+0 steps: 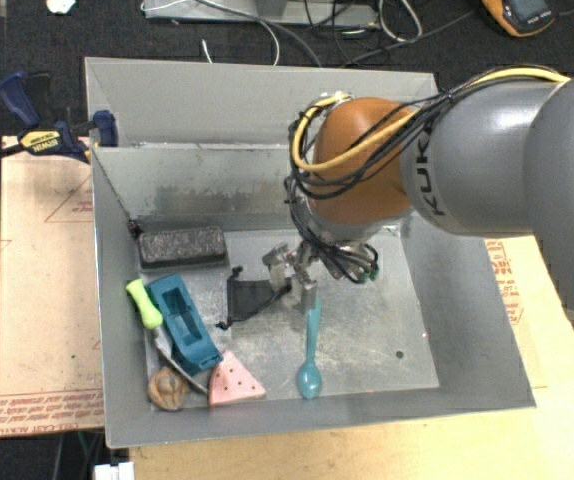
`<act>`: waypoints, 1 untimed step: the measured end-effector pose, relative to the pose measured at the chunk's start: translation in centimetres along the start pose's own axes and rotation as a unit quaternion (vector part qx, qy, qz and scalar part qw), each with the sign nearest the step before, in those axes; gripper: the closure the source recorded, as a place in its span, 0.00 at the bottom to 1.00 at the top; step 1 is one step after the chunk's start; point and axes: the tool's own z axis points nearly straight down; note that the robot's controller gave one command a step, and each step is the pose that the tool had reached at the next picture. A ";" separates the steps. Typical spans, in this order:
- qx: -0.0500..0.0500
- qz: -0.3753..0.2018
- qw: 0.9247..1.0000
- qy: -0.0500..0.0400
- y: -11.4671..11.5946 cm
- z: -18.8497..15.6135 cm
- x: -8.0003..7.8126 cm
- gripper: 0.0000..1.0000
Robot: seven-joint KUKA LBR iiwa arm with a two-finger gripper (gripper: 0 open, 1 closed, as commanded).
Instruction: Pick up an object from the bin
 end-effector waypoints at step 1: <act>0.000 0.000 1.000 -0.001 0.0 -3.6 -0.1 1.00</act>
Offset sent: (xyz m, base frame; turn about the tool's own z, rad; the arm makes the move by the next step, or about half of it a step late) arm 0.0008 0.0001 0.0436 -0.0001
